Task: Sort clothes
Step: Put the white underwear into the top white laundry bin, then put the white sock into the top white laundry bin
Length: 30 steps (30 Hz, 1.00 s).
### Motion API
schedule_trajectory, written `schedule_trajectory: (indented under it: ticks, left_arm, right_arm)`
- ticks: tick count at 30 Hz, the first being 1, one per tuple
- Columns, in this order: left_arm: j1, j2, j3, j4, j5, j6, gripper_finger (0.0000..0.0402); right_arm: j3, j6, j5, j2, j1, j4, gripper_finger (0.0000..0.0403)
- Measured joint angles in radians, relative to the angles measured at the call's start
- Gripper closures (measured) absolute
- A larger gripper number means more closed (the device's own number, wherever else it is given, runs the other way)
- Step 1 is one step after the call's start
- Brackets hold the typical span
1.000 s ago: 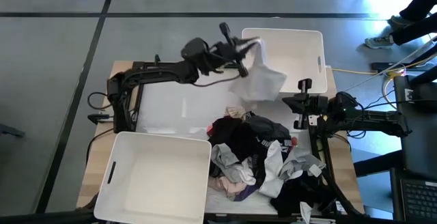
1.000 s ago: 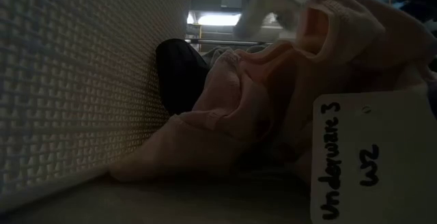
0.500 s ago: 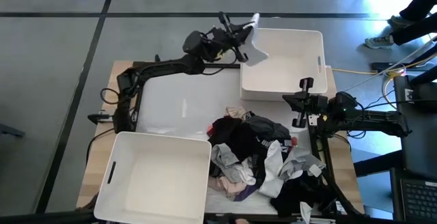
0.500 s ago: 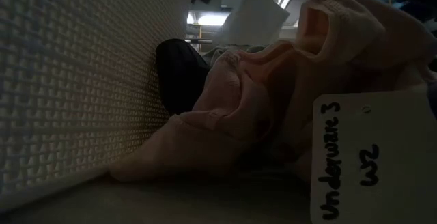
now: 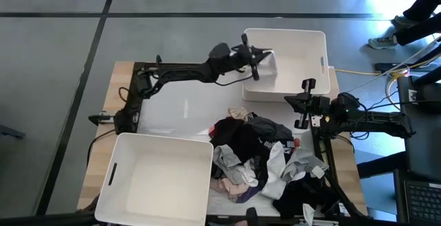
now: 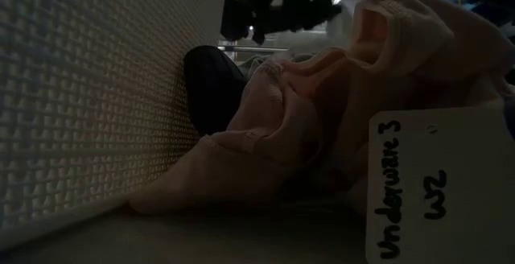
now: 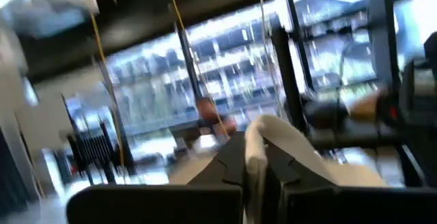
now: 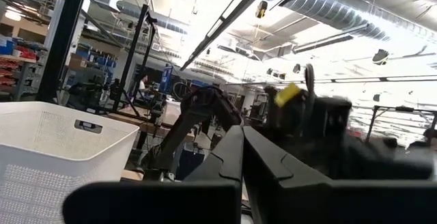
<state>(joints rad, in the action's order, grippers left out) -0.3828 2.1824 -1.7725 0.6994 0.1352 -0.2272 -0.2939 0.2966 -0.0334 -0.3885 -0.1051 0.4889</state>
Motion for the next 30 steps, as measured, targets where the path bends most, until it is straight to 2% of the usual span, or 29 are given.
schedule_trajectory:
  ticks: [6, 13, 19, 25, 30]
  left_arm:
    - [0.016, 0.006, 0.000, -0.169, -0.004, -0.013, 0.0377]
    - [0.038, -0.004, -0.015, -0.312, -0.027, -0.013, 0.0303]
    - [0.078, -0.038, -0.134, -0.674, -0.032, -0.034, 0.0250]
    - [0.133, -0.070, -0.255, -1.014, -0.067, -0.050, 0.0238]
    - [0.209, -0.112, -0.268, -1.128, -0.071, -0.066, 0.0238]
  right_arm:
    - [0.000, 0.000, 0.000, 0.000, 0.000, -0.002, 0.0393]
    - [0.000, 0.000, 0.000, 0.000, 0.000, -0.008, 0.0393]
    - [0.000, 0.000, 0.002, 0.000, 0.000, -0.016, 0.0393]
    - [0.000, 0.000, 0.003, 0.000, 0.000, -0.016, 0.0393]
    - [0.000, -0.001, 0.002, 0.000, 0.000, -0.016, 0.0393]
